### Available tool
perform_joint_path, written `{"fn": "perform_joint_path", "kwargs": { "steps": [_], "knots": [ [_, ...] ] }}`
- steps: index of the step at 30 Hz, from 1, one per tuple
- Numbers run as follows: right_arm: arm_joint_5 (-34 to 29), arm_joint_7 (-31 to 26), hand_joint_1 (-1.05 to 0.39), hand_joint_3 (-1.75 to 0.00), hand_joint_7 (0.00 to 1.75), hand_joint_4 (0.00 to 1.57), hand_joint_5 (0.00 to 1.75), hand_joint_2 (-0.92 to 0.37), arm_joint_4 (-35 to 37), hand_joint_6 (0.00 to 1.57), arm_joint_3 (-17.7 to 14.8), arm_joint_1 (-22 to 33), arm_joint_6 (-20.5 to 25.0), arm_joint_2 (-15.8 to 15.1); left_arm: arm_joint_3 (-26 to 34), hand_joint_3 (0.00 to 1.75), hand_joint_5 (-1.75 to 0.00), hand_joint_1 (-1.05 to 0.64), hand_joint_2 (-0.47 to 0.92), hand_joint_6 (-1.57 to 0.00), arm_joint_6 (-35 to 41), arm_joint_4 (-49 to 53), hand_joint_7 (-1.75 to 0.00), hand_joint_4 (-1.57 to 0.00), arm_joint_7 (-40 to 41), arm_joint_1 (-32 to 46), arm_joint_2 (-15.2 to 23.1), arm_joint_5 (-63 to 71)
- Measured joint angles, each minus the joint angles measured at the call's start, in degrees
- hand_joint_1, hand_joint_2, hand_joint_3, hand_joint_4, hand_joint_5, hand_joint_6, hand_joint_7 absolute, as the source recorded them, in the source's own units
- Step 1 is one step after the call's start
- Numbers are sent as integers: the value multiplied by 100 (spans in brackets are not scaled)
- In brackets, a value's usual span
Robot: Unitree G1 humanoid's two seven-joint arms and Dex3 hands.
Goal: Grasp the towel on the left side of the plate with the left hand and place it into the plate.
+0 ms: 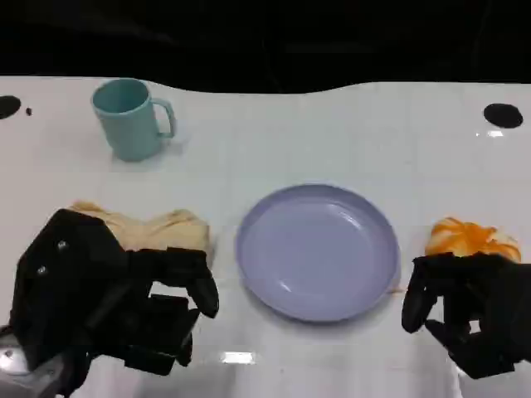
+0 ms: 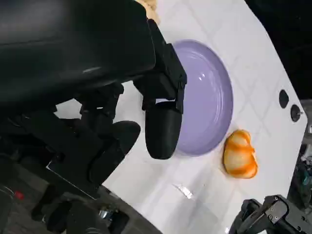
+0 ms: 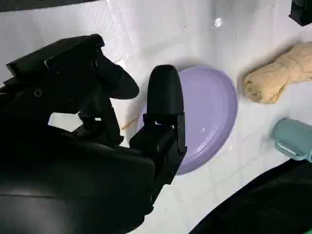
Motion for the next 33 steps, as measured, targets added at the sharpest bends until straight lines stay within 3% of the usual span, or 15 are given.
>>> {"fn": "perform_joint_path", "kwargs": {
  "steps": [28, 30, 33],
  "knots": [
    [3, 0, 2, -106, 144, 72, 175, -59, -57, 69, -7, 17, -50, -17, 66, 130, -174, -4, 49, -72, 83, -77, -151, -75, -49, 3, 59, -15],
    [10, 0, 2, -106, 145, 71, 175, -59, -58, 69, -12, 18, -60, -17, 66, 129, -172, -4, 49, -69, 76, -78, -147, -71, -48, 9, 59, -8],
    [10, 0, 2, -106, 145, 71, 175, -59, -69, 68, -13, 23, -54, -17, 96, 118, -150, -4, 54, -66, 40, -85, -114, -65, -26, 51, 25, -2]
  ]
}}
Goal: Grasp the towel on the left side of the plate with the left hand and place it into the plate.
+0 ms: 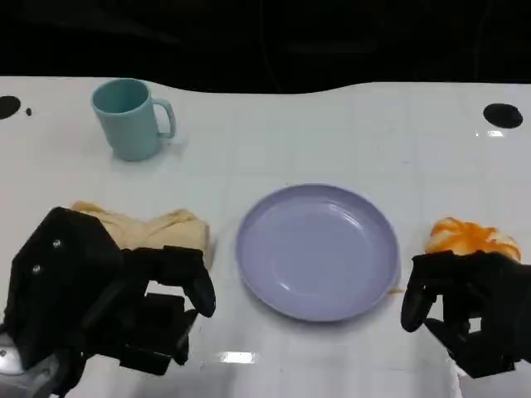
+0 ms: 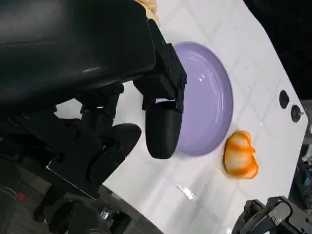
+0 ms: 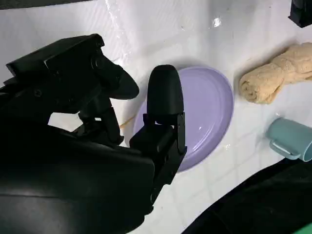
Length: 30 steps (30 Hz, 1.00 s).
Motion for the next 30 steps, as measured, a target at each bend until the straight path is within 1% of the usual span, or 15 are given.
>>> {"fn": "perform_joint_path", "kwargs": {
  "steps": [2, 3, 7, 8, 9, 10, 11, 13, 14, 15, 17, 21, 23, 26, 30],
  "knots": [
    [0, 0, 2, -105, 144, 71, 175, -59, 0, 68, 0, 0, 0, 0, 77, 108, -143, -8, 58, -61, -1, -23, -99, -59, 116, 22, -90, 1],
    [1, 0, 2, -105, 144, 71, 175, -59, 0, 68, 0, 0, 0, 0, 96, 103, -142, -9, 60, -59, -47, -31, -95, -57, 159, 31, -113, 13],
    [1, 0, 2, -105, 144, 71, 175, -60, 0, 68, 0, 0, 0, 0, 104, 98, -141, -10, 62, -59, -360, -38, -90, -54, 200, 88, -166, 72],
    [1, 0, 2, -105, 144, 71, 175, -60, 0, 68, 0, 0, 0, 0, 104, 65, -122, -17, 74, -51, -383, -37, -68, -46, 200, 102, -167, 89],
    [-1, 0, 2, -104, 144, 71, 175, -60, -1, 68, 2, -1, 2, 1, 99, 44, -115, -19, 83, -51, -487, -27, -55, -44, 215, 133, -167, 168],
    [-2, -1, 1, -104, 144, 71, 175, -60, -5, 68, 6, -2, 18, 1, 94, 32, -106, -21, 87, -51, -679, -5, -44, -41, 264, 170, -168, 293],
    [-11, -4, 2, -104, 145, 71, 175, -60, -9, 68, 17, -5, 48, 3, 86, 22, -93, -23, 90, -50, -933, 47, -31, -38, 334, 187, -164, 461],
    [-22, -7, 2, -104, 145, 71, 175, -60, -20, 68, 42, -9, 57, 9, 78, 17, -85, -24, 92, -49, -1451, 156, -23, -36, 504, 198, -155, 828],
    [-22, -8, 1, -103, 145, 71, 175, -60, -25, 68, 50, -11, 57, 10, 75, 12, -74, -30, 92, -41, -1635, 204, -14, -27, 547, 198, -154, 951],
    [-23, -9, 1, -103, 145, 71, 175, -60, -30, 68, 60, -14, 56, 12, 53, 9, -69, -32, 92, -37, -1844, 280, -10, -24, 608, 200, -149, 1123],
    [-21, -11, 2, -103, 145, 70, 174, -60, -38, 68, 73, -14, 57, 19, -13, 7, -63, -36, 92, -31, -2196, 414, -4, -16, 749, 208, -121, 1514],
    [-21, -13, 1, -104, 144, 71, 175, -60, -115, 68, 78, -14, 70, 33, -194, 6, -56, -44, 92, -22, -2802, 576, 0, -4, 1050, 235, 23, 2432],
    [-20, -13, 1, -104, 144, 70, 174, -60, -124, 68, 77, -14, 70, 33, -314, 7, -51, -49, 92, -18, -2976, 582, 0, -1, 1177, 233, 158, 2990],
    [-25, -13, 1, -104, 144, 70, 174, -60, -150, 68, 78, -14, 107, 32, -451, 6, -47, -52, 92, -15, -3009, 583, 0, 0, 1211, 179, 341, 3765],
    [-35, -13, 1, -106, 143, 71, 175, -59, -162, 69, 83, -13, 131, 32, -582, 3, -46, -54, 91, -17, -2949, 630, -1, -1, 1190, -101, 495, 4473]
  ]
}}
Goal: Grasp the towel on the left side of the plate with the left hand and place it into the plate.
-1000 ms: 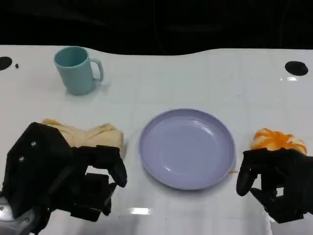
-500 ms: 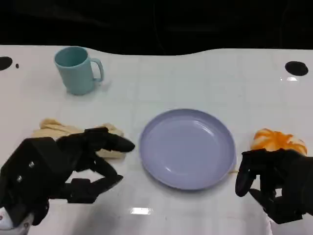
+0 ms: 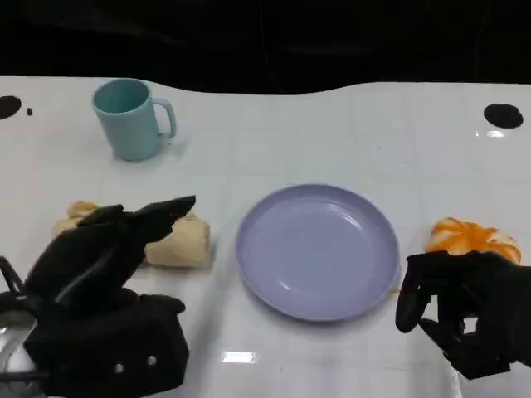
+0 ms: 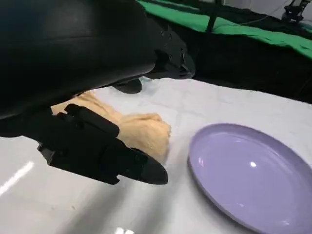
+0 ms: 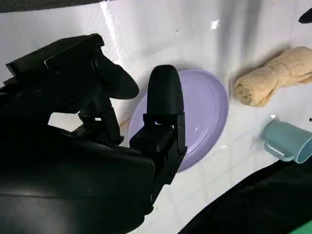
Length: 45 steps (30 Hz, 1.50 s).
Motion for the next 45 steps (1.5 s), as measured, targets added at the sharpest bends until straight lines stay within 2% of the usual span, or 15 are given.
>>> {"fn": "perform_joint_path", "kwargs": {
  "steps": [5, 15, 22, 32, 38, 43, 44, 45],
  "knots": [
    [12, -1, 2, -106, 144, 70, 175, -59, -23, 69, 1, 17, 24, 4, -256, 1, -45, -54, 89, -20, 101, 475, -2, -3, -299, -581, 218, 685],
    [5, -17, 1, -104, 143, 71, 174, -59, -75, 69, 74, 35, 86, 24, -737, 0, -32, -54, 87, -23, 95, 2172, -1, -16, -443, -1641, 207, 1198],
    [-17, -35, 0, -104, 142, 71, 174, -60, -137, 69, 123, 36, 164, 33, -1048, 0, -19, -49, 87, -26, 12, 3457, -1, -24, -427, -2351, 3, 1237],
    [-65, -38, 0, -104, 141, 71, 175, -59, -216, 69, 142, 43, 253, 32, -1460, 5, -18, -44, 92, -39, -650, 5491, -3, -44, -10, -3178, -444, 1160],
    [-74, -39, 0, -103, 141, 72, 175, -59, -247, 70, 141, 53, 320, 39, -1760, 13, -13, -42, 92, -62, -836, 6252, -6, -58, 6, -3664, -552, 1196],
    [-82, -40, -1, -104, 142, 72, 175, -59, -252, 69, 143, 58, 322, 40, -1890, 17, -17, -35, 92, -83, -803, 6755, -10, -74, -23, -3909, -726, 1192],
    [-89, -40, -1, -104, 141, 71, 175, -59, -254, 69, 143, 58, 325, 40, -1904, 17, -18, -33, 92, -86, -795, 6841, -11, -77, -12, -3935, -765, 1192],
    [-91, -40, -1, -104, 141, 71, 175, -59, -255, 69, 144, 57, 332, 40, -1929, 14, -33, -30, 92, -94, -790, 6905, -11, -87, 36, -3963, -790, 1195]
  ]
}}
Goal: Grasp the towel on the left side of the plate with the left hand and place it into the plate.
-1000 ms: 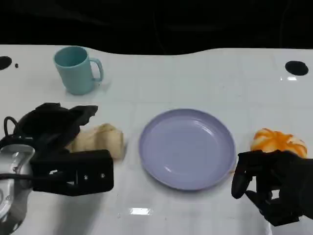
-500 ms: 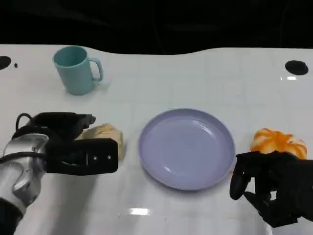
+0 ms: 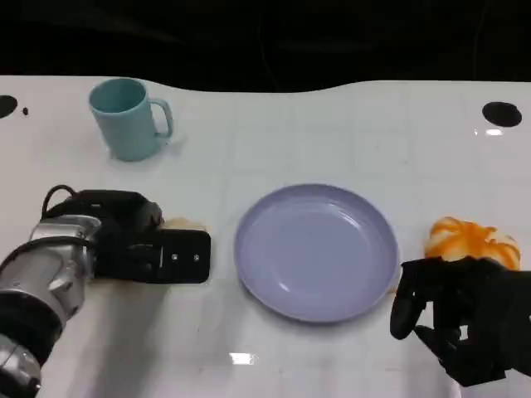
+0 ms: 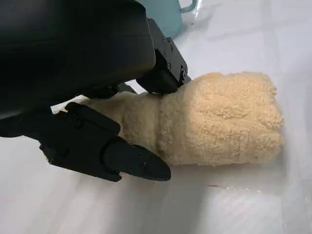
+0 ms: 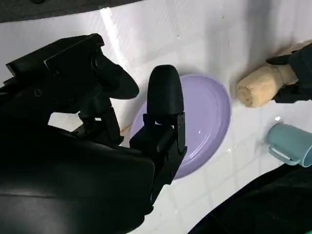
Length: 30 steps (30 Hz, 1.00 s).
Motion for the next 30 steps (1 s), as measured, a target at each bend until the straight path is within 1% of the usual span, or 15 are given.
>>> {"fn": "perform_joint_path", "kwargs": {
  "steps": [1, 2, 3, 4, 5, 7, 8, 10, 13, 14, 15, 18, 24, 26, 30],
  "knots": [
    [-2, 0, -1, -104, 141, 71, 175, -59, -4, 69, 2, 0, 15, 0, -7, 12, -54, -28, 92, -100, -4, 57, -9, -91, 121, -13, -16, -9],
    [-5, 0, -1, -104, 141, 71, 175, -59, -9, 69, 2, 0, 44, 0, 12, 14, -87, -25, 92, -109, -11, 125, -11, -109, 307, -9, -44, -39],
    [-11, 0, -1, -104, 141, 71, 175, -59, -13, 69, 3, 0, 65, 0, 79, 15, -111, -23, 92, -114, -14, 185, -18, -111, 500, 7, -90, -87],
    [-11, 0, -1, -104, 141, 71, 175, -59, -17, 69, 4, 0, 73, 1, 161, 16, -138, -21, 92, -106, -15, 233, -51, -103, 761, 35, -140, -177],
    [-12, 0, -1, -104, 142, 72, 175, -59, -24, 70, 5, 0, 78, 1, 230, 23, -160, -20, 92, -84, -33, 265, -115, -96, 1026, 76, -176, -250],
    [-12, -1, 0, -104, 142, 72, 175, -58, -36, 70, 7, 0, 92, 1, 309, 28, -171, -19, 91, -67, -114, 340, -160, -88, 1496, 161, -217, -298],
    [-12, -2, 0, -104, 142, 72, 175, -58, -44, 70, 7, 0, 103, 2, 319, 29, -173, -20, 91, -63, -134, 366, -167, -86, 1661, 203, -221, -310],
    [-13, -3, 0, -104, 142, 71, 175, -59, -56, 70, 7, 0, 126, 2, 325, 30, -174, -20, 89, -59, -135, 386, -173, -83, 1860, 264, -225, -329],
    [-13, -3, 0, -104, 142, 71, 175, -59, -61, 69, 7, 0, 150, 3, 368, 33, -175, -20, 89, -59, -134, 384, -174, -85, 2011, 293, -226, -419],
    [-13, -3, 0, -104, 142, 71, 175, -58, -61, 69, 7, 0, 149, 3, 403, 43, -175, -20, 84, -60, -133, 377, -174, -88, 2055, 306, -227, -470],
    [-13, -3, 0, -104, 142, 71, 175, -58, -61, 69, 6, 1, 148, 3, 464, 48, -175, -21, 82, -59, -131, 354, -174, -90, 2102, 331, -231, -522],
    [-13, -3, -1, -104, 142, 71, 175, -58, -61, 69, 6, 0, 149, 3, 699, 54, -175, -19, 79, -61, -99, 107, -175, -92, 2207, 451, -266, -790],
    [-14, -3, -1, -104, 141, 70, 175, -59, -56, 68, 7, -5, 146, -2, 943, 64, -175, -19, 72, -60, 9, -895, -175, -89, 2153, 683, -356, -1081],
    [-14, -3, -1, -104, 141, 71, 175, -59, -52, 69, 7, -5, 138, -2, 941, 77, -175, -20, 65, -60, -16, -1289, -175, -89, 2118, 731, -355, -1071],
    [-18, -3, 0, -104, 140, 70, 175, -59, -42, 69, 11, -4, 95, -2, 933, 91, -175, -21, 57, -63, -17, -2018, -175, -89, 1944, 805, -372, -1067]
  ]
}}
